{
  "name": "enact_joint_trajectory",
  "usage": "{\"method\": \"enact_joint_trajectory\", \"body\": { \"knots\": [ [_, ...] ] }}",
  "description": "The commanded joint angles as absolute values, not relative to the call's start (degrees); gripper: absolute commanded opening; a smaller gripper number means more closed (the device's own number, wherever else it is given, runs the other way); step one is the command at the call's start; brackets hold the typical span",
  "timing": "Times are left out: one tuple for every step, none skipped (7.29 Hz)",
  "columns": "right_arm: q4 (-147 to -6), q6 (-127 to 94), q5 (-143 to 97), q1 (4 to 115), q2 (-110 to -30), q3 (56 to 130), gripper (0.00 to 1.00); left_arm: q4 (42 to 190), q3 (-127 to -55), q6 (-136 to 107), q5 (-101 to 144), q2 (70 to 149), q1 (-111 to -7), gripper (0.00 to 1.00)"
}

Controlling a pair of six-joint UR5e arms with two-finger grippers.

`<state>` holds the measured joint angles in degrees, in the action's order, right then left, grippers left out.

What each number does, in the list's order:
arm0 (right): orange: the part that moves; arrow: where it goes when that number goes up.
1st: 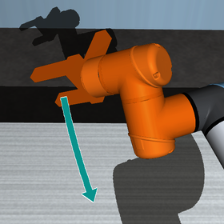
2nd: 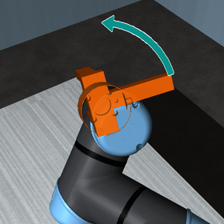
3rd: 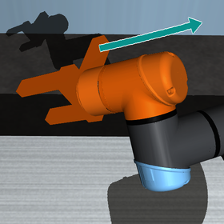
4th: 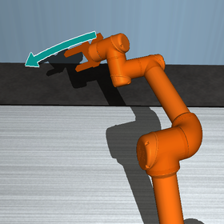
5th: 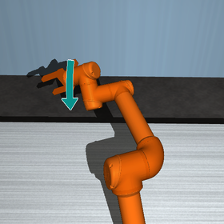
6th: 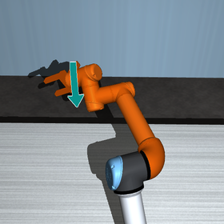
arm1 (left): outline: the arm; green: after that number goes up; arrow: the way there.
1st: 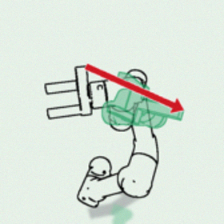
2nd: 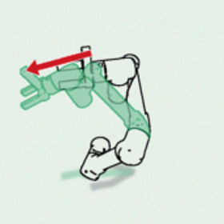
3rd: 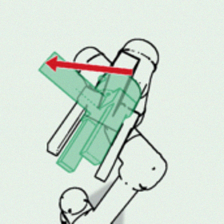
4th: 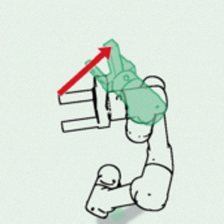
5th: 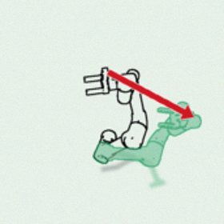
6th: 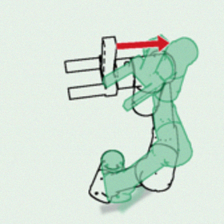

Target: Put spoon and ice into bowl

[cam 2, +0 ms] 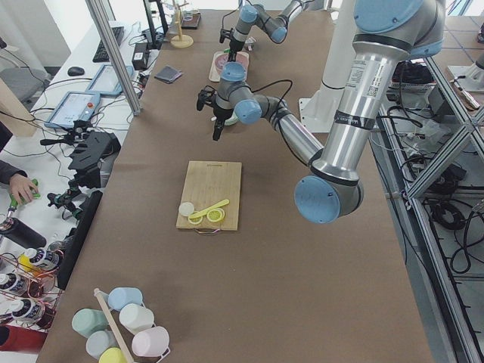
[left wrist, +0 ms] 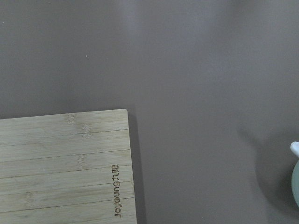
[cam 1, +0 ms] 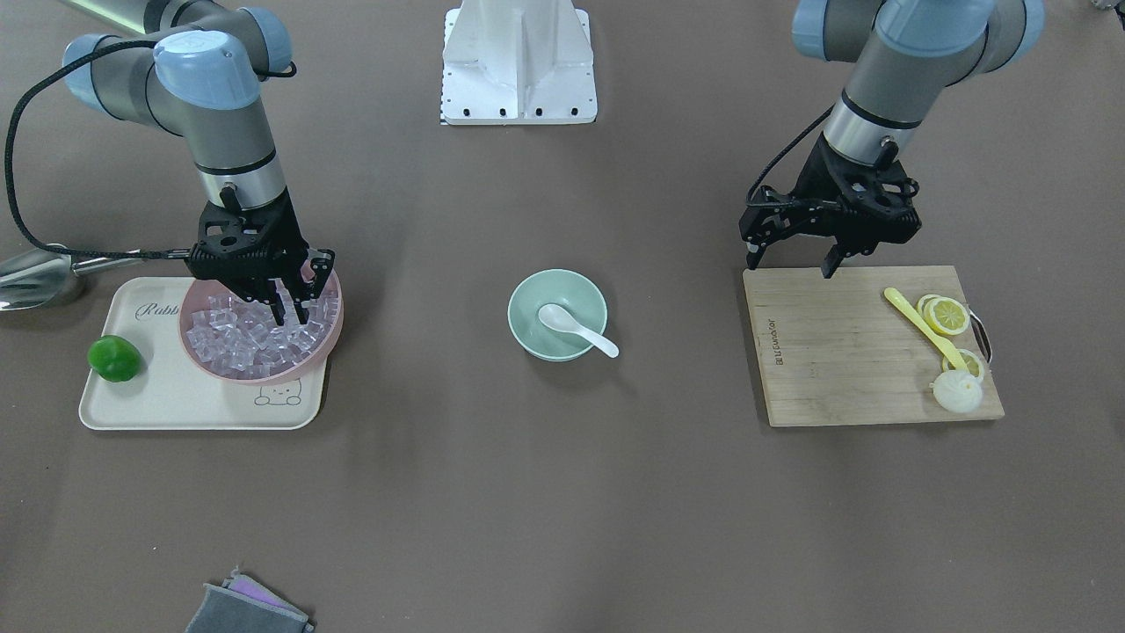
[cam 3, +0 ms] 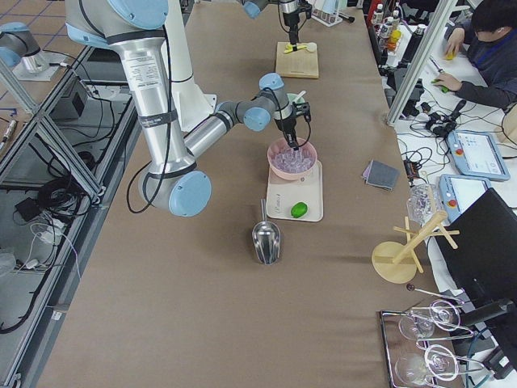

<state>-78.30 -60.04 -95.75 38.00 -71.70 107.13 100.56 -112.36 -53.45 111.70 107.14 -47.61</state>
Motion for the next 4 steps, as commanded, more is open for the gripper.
{"method": "enact_joint_trajectory", "body": {
  "knots": [
    [-80.31, -60.20, -97.56, 39.02, -68.66, 107.67, 0.00, 99.93, -111.98, -49.52, 116.15, 107.14, -50.34, 0.98],
    [-82.86, -60.81, -97.56, 38.94, -65.86, 107.67, 0.00, 96.45, -111.54, -41.22, 119.93, 107.14, -54.62, 0.98],
    [-83.40, -65.17, -97.47, 38.33, -63.48, 107.49, 0.00, 90.15, -111.62, -29.30, 121.45, 106.36, -59.37, 0.99],
    [-83.41, -66.87, -96.95, 36.32, -61.72, 107.23, 0.00, 86.00, -110.84, -16.30, 121.64, 105.91, -64.46, 0.99]
  ]
}}
